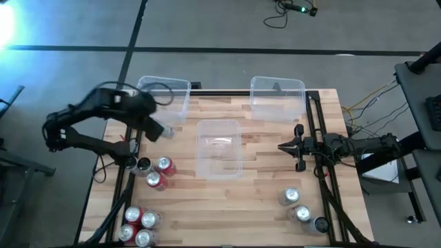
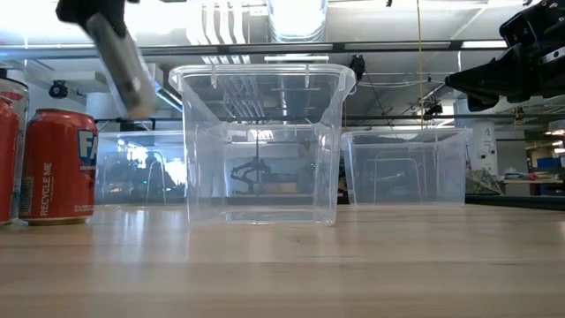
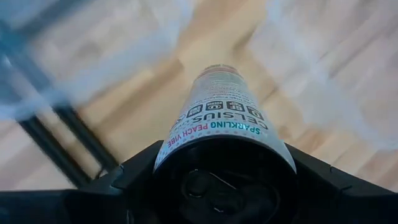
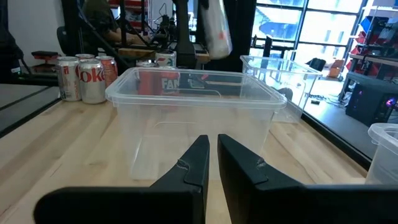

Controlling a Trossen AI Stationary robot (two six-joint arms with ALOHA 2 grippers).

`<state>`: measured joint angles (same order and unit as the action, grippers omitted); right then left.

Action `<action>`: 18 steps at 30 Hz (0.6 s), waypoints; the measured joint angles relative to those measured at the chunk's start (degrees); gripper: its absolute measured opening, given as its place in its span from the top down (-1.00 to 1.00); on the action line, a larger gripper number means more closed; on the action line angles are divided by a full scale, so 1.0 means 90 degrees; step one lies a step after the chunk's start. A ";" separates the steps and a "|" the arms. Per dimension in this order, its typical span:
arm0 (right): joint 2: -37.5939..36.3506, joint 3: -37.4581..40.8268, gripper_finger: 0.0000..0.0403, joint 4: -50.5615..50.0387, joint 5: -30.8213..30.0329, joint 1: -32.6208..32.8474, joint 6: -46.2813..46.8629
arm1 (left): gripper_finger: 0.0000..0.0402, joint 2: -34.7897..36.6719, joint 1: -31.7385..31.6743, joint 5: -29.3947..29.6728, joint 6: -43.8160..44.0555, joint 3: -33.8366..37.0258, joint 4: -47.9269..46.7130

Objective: Sort soda cans
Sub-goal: Put the white-pink soda can into the left transparent bin

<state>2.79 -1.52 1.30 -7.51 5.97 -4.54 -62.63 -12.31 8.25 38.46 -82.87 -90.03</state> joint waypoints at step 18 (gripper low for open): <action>-0.0001 0.0000 0.86 0.0000 -0.0001 0.0000 0.0000 | -0.24 -0.1119 -0.0008 -0.1117 -0.0676 0.1437 0.0019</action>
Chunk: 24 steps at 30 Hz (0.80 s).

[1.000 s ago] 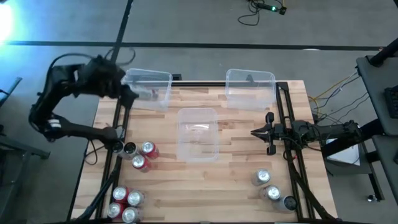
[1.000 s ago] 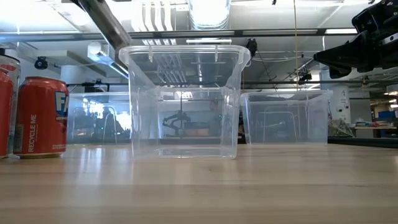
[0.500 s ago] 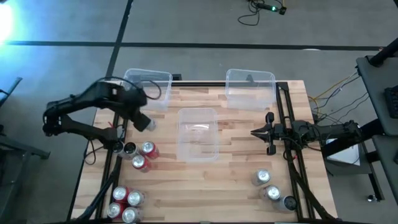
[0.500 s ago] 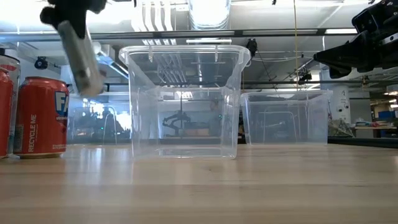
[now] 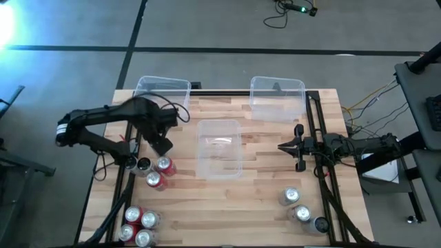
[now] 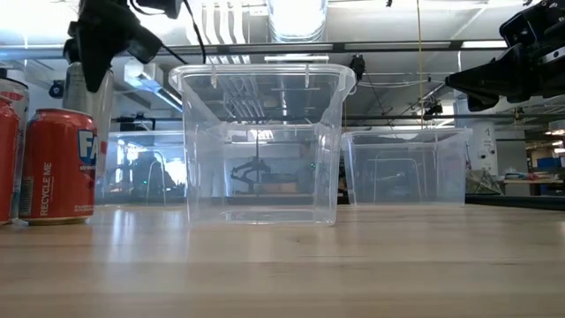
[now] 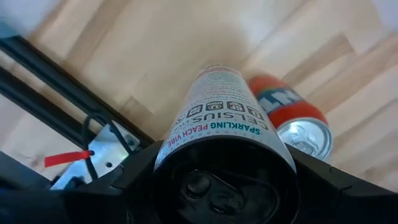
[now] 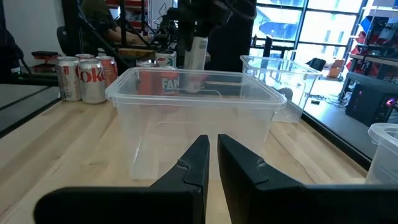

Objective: Sort soda cans
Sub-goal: Put the white-pink soda can into the left transparent bin

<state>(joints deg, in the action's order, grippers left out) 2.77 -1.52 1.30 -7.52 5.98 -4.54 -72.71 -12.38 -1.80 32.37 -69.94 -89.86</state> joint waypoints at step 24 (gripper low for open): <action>-0.0001 0.0000 0.86 0.0061 -0.0072 -0.0014 -0.0769 | -0.24 0.0154 -0.0002 0.0202 -0.0200 0.0733 0.0503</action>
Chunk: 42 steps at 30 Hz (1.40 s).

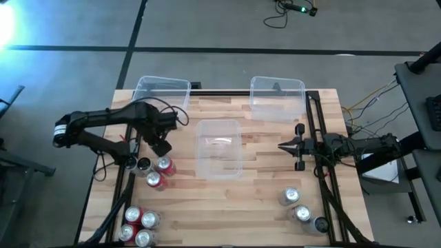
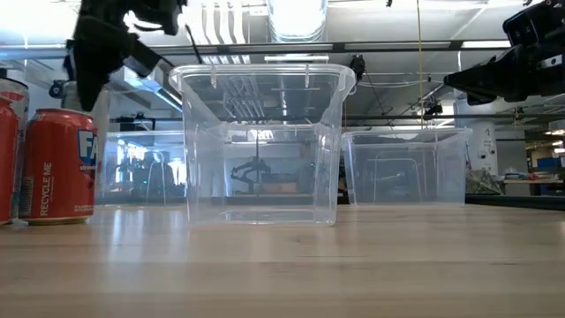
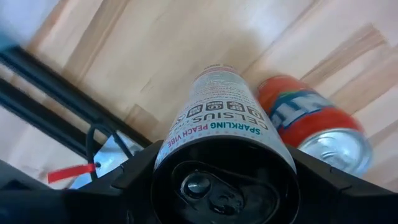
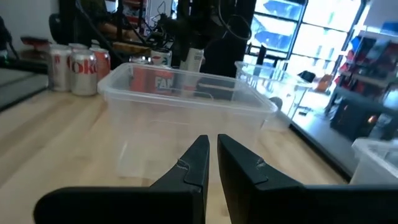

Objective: Sort soda cans
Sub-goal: Put the white-pink soda can into the left transparent bin

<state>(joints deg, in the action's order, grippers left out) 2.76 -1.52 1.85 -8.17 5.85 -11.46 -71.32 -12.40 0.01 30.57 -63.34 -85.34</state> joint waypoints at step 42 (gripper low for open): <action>0.3323 -0.1534 -0.44 0.1996 -0.0940 0.0000 0.1864 | -0.49 0.0433 0.0000 -0.0058 -0.0398 -0.0123 0.0255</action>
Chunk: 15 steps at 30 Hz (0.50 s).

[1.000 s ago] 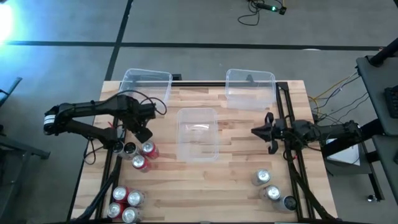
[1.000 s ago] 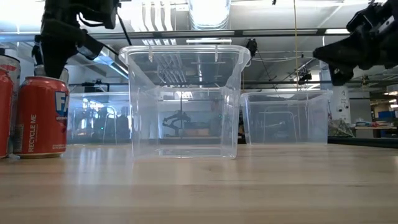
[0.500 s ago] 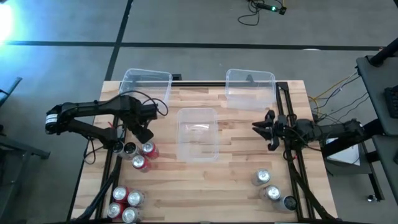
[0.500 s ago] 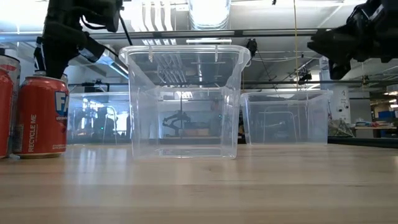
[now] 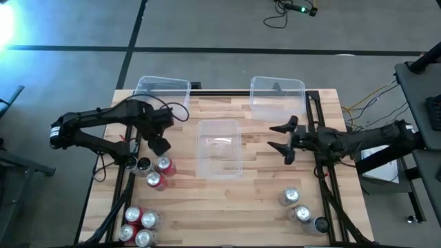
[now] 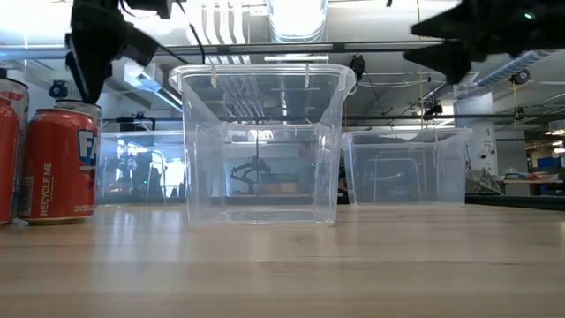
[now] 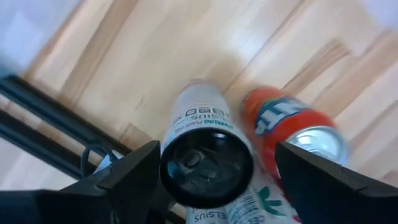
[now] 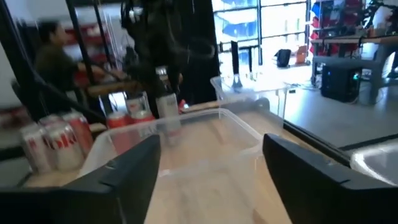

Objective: Sort soda cans
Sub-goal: Put the white-pink soda can into the left transparent bin, then adjust the transparent bins

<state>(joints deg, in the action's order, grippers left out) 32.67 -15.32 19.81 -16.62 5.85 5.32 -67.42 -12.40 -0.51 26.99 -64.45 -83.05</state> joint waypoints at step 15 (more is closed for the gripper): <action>0.3882 -0.2807 -0.56 -0.0036 0.0772 0.0142 -0.0543 | -0.49 0.0164 -0.0007 0.1620 -0.0331 -0.1952 0.0179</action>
<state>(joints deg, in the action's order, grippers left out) 67.61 -40.59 19.49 -9.67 7.12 0.43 -65.94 -12.47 14.07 24.01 -82.01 -81.44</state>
